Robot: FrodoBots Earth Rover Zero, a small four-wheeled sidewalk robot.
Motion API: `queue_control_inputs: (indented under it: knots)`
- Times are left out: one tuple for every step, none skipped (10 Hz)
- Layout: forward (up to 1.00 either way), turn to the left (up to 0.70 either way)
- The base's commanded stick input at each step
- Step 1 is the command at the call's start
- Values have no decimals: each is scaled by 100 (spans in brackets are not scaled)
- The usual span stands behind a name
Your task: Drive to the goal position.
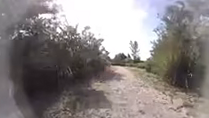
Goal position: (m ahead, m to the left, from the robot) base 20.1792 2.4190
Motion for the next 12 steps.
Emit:
queue_control_inputs:
  knots:
    - [90,-36]
    - [90,-36]
    - [90,-36]
    - [90,-10]
    - [90,-2]
    - [90,0]
    - [90,-19]
    - [90,-36]
    - [90,-36]
    - [90,-36]
    - [90,-36]
    - [90,-36]
